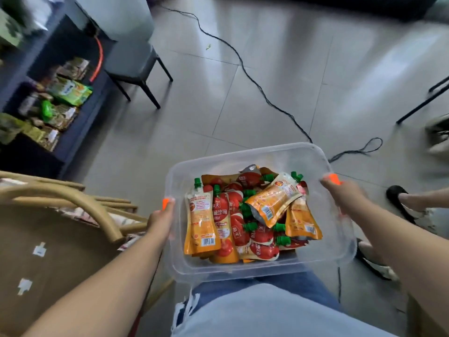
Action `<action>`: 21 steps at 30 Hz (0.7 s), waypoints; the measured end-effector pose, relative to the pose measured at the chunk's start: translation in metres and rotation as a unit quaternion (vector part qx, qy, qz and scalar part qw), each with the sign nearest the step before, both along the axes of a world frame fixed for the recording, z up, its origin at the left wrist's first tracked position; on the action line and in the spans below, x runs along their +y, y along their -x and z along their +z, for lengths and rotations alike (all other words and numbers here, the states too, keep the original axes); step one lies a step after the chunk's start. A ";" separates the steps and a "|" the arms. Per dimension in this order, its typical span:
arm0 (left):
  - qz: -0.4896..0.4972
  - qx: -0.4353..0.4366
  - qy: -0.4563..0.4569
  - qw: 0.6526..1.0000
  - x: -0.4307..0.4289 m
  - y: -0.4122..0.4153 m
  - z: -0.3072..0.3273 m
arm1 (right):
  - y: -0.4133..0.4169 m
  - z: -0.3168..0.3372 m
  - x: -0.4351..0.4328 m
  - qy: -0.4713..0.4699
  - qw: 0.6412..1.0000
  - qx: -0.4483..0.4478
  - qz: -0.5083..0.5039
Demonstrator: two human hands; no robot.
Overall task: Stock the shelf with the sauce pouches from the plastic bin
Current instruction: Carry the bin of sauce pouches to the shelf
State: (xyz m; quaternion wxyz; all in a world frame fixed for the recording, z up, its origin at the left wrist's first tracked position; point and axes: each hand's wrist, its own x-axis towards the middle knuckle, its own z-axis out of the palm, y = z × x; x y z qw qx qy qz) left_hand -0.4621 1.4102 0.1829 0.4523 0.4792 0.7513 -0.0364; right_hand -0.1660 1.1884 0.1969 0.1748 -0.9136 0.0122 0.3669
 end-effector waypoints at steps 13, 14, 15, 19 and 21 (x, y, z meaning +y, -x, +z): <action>0.126 -0.025 -0.034 0.991 0.143 -0.150 0.018 | -0.196 0.038 0.235 -0.051 0.993 -0.064 0.085; 0.147 -0.029 -0.025 0.988 0.156 -0.156 0.015 | -0.207 0.040 0.259 -0.053 0.991 -0.067 0.103; 0.175 -0.037 -0.016 0.984 0.170 -0.162 0.010 | -0.216 0.041 0.283 -0.051 0.989 -0.070 0.116; 0.250 -0.079 -0.016 0.965 0.248 -0.192 -0.007 | -0.244 0.035 0.384 -0.044 0.989 -0.070 0.122; 0.261 -0.084 -0.017 0.961 0.296 -0.204 -0.016 | -0.253 0.031 0.431 -0.030 0.988 -0.069 0.131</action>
